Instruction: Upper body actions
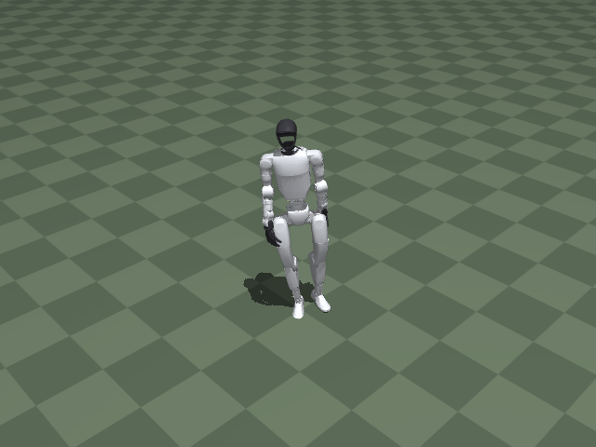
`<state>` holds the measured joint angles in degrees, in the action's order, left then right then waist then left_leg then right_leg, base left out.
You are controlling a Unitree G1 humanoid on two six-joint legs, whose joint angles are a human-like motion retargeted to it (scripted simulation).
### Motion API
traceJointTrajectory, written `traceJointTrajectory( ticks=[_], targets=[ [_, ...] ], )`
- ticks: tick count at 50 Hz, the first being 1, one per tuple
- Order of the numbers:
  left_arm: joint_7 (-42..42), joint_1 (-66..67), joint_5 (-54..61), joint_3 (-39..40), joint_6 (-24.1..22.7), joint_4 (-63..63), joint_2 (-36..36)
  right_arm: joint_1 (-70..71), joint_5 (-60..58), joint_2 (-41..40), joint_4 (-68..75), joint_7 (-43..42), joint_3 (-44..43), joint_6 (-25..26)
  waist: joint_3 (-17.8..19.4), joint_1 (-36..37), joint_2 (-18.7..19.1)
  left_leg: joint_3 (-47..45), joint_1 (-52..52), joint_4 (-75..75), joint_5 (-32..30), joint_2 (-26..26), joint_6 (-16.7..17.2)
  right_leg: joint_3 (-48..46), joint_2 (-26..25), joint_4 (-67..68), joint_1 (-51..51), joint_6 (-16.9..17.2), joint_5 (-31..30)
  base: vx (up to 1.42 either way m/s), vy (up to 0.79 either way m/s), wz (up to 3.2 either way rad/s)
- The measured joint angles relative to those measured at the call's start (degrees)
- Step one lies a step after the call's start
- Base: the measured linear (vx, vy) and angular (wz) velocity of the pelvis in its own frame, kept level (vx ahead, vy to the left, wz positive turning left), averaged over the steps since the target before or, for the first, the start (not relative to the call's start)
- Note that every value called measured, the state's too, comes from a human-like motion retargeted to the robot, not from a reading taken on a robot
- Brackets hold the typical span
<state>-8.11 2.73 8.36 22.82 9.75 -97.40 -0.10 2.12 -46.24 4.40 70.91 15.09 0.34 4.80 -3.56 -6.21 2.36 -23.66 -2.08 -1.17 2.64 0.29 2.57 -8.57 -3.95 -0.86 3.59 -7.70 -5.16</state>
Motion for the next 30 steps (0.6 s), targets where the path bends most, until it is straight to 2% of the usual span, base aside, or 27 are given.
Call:
traceJointTrajectory(
  ticks=[5, 12, 19, 24, 30],
  targets=[
    [-0.52, -5.18, 0.59, -2.41, -1.78, 0.01, -0.24, 0.22, 0.21, 1.14, 5.60, 0.31, -2.11, 3.03, 0.11, 1.05, -1.04, 2.53, 0.98, 0.58, -0.61, -0.19, -0.22, -2.15, 0.49, -0.39, -1.02, 0.04, 0.52, -0.07, -0.04, 0.44],
    [-0.75, -11.64, -2.21, -10.43, -3.39, 3.98, 0.68, -1.73, 0.70, 3.15, 15.33, -5.48, -7.05, 8.89, -0.94, 0.89, -1.99, 7.47, 4.24, 1.84, -1.65, -0.46, -0.35, -6.14, 1.47, -1.04, -1.65, 0.50, 1.65, -0.06, -0.02, 0.63],
    [3.19, -14.36, -8.44, -17.54, -2.56, 7.42, 1.48, -4.94, 6.30, 4.08, 20.43, -11.91, -11.97, 10.28, -1.06, 1.41, -2.62, 10.55, 5.76, 2.33, -2.45, -0.92, -0.39, -9.12, 2.10, -1.66, -2.59, 0.86, 2.33, -0.02, 0.00, 0.40],
    [4.04, -13.51, -9.83, -17.68, -2.41, 6.39, 1.94, -4.93, 13.97, 4.03, 21.37, -13.81, -14.49, 10.31, -0.87, 1.86, -2.53, 10.43, 5.37, 2.32, -2.45, -0.98, -0.39, -9.03, 2.03, -1.82, -3.09, 0.79, 2.37, 0.00, 0.00, 0.00],
    [-3.31, -11.20, -9.16, -14.78, -2.51, 1.45, 1.02, -3.11, 13.53, 3.34, 18.51, -10.96, -13.16, 10.12, -1.01, 1.98, -1.92, 8.88, 4.39, 1.94, -2.15, -0.89, -0.42, -7.61, 1.69, -1.76, -3.11, 0.57, 2.13, 0.03, 0.00, -0.23]
  ],
)
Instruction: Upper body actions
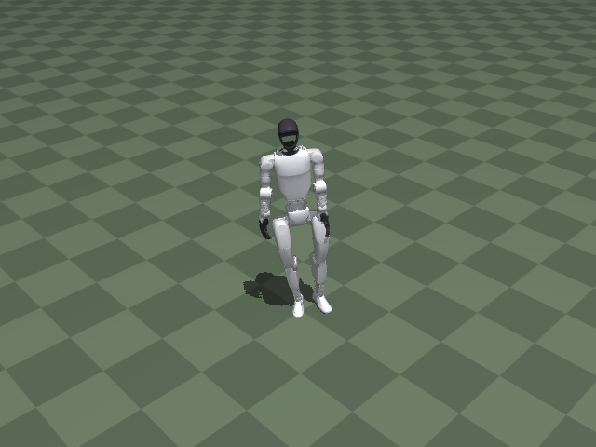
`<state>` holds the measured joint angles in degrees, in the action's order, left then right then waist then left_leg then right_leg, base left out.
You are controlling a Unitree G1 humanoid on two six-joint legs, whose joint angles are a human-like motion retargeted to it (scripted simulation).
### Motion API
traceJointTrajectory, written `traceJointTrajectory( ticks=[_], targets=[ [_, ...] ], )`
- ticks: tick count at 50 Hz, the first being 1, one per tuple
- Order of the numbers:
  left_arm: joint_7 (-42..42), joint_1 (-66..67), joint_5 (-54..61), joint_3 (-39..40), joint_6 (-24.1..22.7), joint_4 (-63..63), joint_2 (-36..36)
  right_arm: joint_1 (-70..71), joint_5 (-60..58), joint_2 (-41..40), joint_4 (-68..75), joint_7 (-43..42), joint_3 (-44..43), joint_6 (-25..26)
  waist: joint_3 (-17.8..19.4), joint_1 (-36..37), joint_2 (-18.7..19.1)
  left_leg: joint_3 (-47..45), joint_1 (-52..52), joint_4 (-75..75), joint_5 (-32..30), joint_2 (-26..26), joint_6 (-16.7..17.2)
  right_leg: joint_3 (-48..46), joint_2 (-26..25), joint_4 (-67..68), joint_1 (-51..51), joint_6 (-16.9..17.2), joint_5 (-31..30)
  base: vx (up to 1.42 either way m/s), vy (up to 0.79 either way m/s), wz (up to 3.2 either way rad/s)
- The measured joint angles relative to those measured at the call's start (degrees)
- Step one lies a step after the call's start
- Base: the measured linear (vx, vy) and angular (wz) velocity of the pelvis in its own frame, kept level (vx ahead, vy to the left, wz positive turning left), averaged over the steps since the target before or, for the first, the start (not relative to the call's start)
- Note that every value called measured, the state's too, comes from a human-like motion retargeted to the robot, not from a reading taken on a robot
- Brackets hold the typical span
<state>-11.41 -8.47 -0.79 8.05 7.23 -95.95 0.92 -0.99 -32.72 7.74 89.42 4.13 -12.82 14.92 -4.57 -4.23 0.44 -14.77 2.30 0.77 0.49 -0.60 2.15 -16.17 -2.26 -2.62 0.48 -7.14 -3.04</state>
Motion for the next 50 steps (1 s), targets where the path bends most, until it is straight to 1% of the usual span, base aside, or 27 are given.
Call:
traceJointTrajectory(
  ticks=[2, 7, 13, 17, 20, 28, 34, 37, 47, 50],
  targets=[
    [-0.51, 0.95, -0.10, 0.94, 0.71, -1.44, -0.66, 0.66, -2.41, -0.36, -1.74, 1.26, 1.22, -0.33, 0.02, -0.02, 0.23, -0.51, -0.25, -0.06, 0.12, 0.05, -0.02, 0.43, -0.09, 0.05, 0.04, -0.05, -0.07, 0.03, 0.00, -0.23],
    [2.22, 4.39, -0.13, 3.13, 3.15, -1.45, -2.03, 2.02, -7.18, -1.38, -5.82, 2.51, 4.66, -1.88, -0.04, -0.37, 0.83, -1.18, -0.66, -0.28, 0.27, 0.06, -0.09, 1.03, -0.27, 0.13, 0.12, -0.13, -0.17, 0.01, 0.00, -0.04],
    [4.44, 6.16, 1.47, 5.77, 3.63, -1.45, -2.60, 3.10, -9.21, -2.26, -7.37, 5.09, 7.44, -3.51, -0.37, -0.32, 1.20, -1.02, -0.68, -0.39, 0.27, -0.20, -0.22, 1.06, -0.11, 0.21, 0.20, -0.07, -0.13, 0.00, 0.00, 0.00],
    [2.50, 5.66, 2.41, 5.85, 3.13, -1.45, -2.34, 3.33, -9.26, -2.71, -6.81, 5.80, 7.62, -4.51, -0.41, -0.09, 1.20, -0.43, -0.41, -0.23, 0.19, -0.46, -0.30, 0.51, 0.22, 0.20, 0.06, 0.08, 0.04, 0.00, 0.00, 0.00],
    [1.52, 4.67, 1.87, 4.99, 2.55, -1.45, -1.85, 3.23, -7.88, -2.86, -5.92, 4.79, 7.50, -4.98, -0.31, 0.12, 1.15, 0.15, -0.22, -0.09, 0.09, -0.67, -0.37, -0.04, 0.50, 0.18, -0.17, 0.22, 0.20, -0.01, 0.01, 0.06],
    [3.86, 2.73, 0.73, 2.86, 1.19, 0.54, 0.39, 2.27, -7.26, -2.03, -3.16, 1.34, 7.05, -5.73, -0.09, 0.62, 1.12, 1.27, -0.05, 0.15, -0.09, -1.15, -0.54, -1.15, 0.97, -0.09, -0.95, 0.48, 0.47, -0.01, 0.01, 0.04],
    [6.03, 2.18, 0.45, 1.55, 0.81, 1.13, 1.35, 1.75, -10.17, -0.97, -1.74, -5.93, 7.64, -5.40, -0.12, 0.64, 1.34, 1.09, -0.08, 0.17, -0.01, -1.24, -0.59, -0.94, 1.07, -0.14, -0.95, 0.55, 0.42, 0.00, 0.00, 0.00],
    [5.90, 2.08, -0.08, 0.80, 0.88, 0.71, 1.28, 1.68, -11.18, -0.61, -1.33, -7.24, 7.54, -5.08, -0.20, 0.47, 1.45, 0.78, -0.12, 0.12, 0.04, -1.21, -0.58, -0.62, 1.05, -0.12, -0.79, 0.55, 0.34, 0.00, 0.00, 0.00],
    [7.09, 2.35, -1.17, 0.90, 2.02, -1.25, 0.34, 1.82, -4.90, -0.69, -1.36, -1.18, 5.36, -4.49, -0.28, -0.13, 1.71, -0.61, -0.68, -0.22, 0.30, -0.98, -0.61, 0.74, 0.73, 0.09, -0.25, 0.44, 0.02, 0.00, 0.00, 0.00],
    [7.43, 2.50, -1.54, 1.05, 2.29, -1.45, 0.08, 1.88, -5.38, -0.92, -1.57, -0.56, 5.93, -4.13, -0.29, -0.22, 1.71, -0.94, -0.85, -0.30, 0.38, -0.90, -0.60, 1.07, 0.63, 0.17, -0.13, 0.41, -0.06, 0.00, 0.00, 0.00]
  ],
)
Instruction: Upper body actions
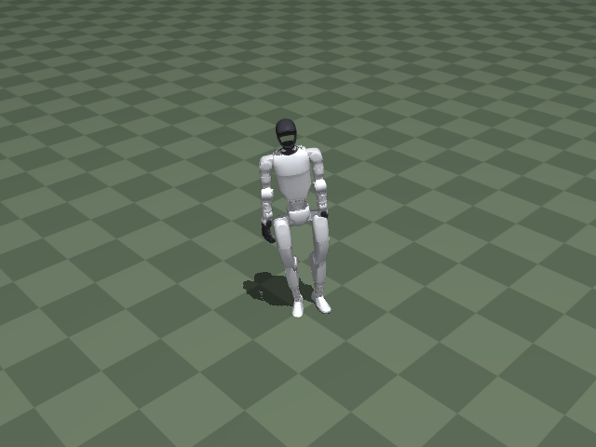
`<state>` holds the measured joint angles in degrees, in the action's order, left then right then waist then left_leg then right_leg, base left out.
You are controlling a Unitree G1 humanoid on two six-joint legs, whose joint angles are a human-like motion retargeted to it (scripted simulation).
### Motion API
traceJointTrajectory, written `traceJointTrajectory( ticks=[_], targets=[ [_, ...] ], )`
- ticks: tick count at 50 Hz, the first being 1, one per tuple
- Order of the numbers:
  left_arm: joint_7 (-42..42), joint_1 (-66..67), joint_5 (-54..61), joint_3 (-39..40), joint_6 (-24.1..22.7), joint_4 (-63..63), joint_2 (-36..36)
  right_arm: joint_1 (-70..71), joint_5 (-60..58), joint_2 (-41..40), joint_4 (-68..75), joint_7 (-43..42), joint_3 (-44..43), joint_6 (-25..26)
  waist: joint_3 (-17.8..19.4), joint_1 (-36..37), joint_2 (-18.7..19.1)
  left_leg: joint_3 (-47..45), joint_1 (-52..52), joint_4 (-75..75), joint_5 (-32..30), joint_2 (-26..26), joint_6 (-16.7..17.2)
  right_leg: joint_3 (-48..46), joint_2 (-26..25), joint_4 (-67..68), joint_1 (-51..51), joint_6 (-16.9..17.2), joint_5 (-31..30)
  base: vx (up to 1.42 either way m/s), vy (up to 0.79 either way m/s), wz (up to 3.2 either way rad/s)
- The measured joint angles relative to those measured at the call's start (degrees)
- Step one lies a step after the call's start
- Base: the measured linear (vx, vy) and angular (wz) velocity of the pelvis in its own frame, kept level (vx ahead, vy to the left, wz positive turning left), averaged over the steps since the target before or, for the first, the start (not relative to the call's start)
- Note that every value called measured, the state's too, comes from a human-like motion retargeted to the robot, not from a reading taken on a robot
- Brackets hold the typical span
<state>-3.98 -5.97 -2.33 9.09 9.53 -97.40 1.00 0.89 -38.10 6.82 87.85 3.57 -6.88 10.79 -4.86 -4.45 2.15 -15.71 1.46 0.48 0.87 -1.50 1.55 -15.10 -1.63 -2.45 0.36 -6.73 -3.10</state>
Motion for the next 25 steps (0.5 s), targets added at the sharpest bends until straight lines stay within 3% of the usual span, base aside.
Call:
traceJointTrajectory(
  ticks=[10, 25],
  targets=[
    [2.02, -0.20, -1.22, -0.15, 0.91, 0.00, -0.09, -0.06, -8.12, -0.67, -0.61, 1.21, 3.60, -0.24, 0.04, 0.20, -0.05, -0.74, -0.38, -0.44, 0.08, -0.14, -0.46, 0.67, -0.44, 0.21, 0.32, -0.10, -0.15, 0.00, 0.00, 0.00],
    [3.18, -0.68, -2.54, -0.72, 1.05, 0.03, -0.04, 0.33, -8.07, -0.79, -0.84, 4.89, 3.29, 0.06, 0.09, 1.17, -0.61, -1.69, -0.52, -0.73, -0.03, -0.18, -0.75, 1.59, -0.82, 0.31, 0.48, -0.26, -0.30, 0.00, 0.00, 0.00]
  ],
)
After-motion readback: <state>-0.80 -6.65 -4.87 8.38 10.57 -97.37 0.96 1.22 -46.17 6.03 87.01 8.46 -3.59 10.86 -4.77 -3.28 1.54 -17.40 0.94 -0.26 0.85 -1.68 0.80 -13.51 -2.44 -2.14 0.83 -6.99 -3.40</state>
